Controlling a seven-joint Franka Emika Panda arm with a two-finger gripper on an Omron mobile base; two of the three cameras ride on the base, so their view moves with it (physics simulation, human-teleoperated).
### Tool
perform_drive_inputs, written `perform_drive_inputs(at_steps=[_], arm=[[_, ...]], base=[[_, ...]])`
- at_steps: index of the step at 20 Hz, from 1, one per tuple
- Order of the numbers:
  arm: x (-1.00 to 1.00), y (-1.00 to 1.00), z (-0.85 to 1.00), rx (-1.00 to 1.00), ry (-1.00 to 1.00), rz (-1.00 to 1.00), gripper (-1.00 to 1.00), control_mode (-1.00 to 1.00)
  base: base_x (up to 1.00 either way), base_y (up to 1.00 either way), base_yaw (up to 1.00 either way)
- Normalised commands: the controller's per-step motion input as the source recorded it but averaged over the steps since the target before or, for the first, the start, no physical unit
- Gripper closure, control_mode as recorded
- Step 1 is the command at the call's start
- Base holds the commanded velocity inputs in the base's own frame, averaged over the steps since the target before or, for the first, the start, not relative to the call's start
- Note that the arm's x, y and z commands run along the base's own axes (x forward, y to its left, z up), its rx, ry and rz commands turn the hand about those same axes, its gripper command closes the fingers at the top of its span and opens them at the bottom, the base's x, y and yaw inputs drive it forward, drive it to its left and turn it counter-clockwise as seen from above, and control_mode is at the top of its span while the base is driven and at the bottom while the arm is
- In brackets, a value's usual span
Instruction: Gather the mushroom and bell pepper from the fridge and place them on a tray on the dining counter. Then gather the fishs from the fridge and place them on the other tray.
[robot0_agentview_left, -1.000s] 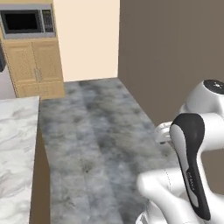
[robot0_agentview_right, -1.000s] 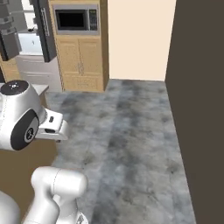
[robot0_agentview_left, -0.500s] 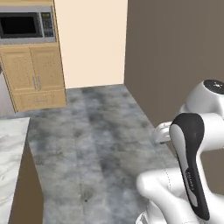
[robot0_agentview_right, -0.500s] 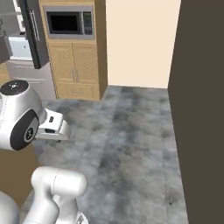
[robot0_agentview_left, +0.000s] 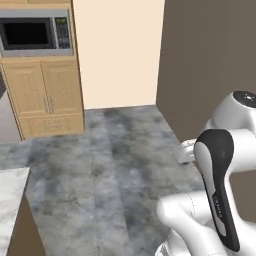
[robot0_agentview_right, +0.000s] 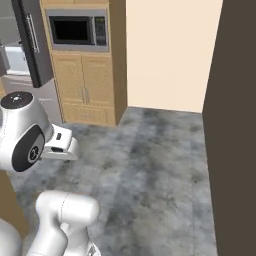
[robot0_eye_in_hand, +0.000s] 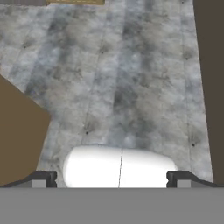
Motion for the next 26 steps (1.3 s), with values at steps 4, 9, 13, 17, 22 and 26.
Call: perform_drive_inputs(at_steps=[4,9,13,17,22,26], arm=[[0.0,0.0,0.0,0.0,0.0,0.0,-1.0,1.0],[0.0,0.0,0.0,0.0,0.0,0.0,-1.0,1.0],[0.0,0.0,0.0,0.0,0.0,0.0,-1.0,1.0],[0.0,0.0,0.0,0.0,0.0,0.0,-1.0,1.0],[0.0,0.0,0.0,0.0,0.0,0.0,-1.0,1.0],[0.0,0.0,0.0,0.0,0.0,0.0,-1.0,1.0]], base=[[1.0,-0.05,0.26],[1.0,-0.3,0.34],[1.0,-0.34,0.43],[1.0,-0.29,0.5],[1.0,-0.22,0.58],[1.0,-0.2,0.62]])
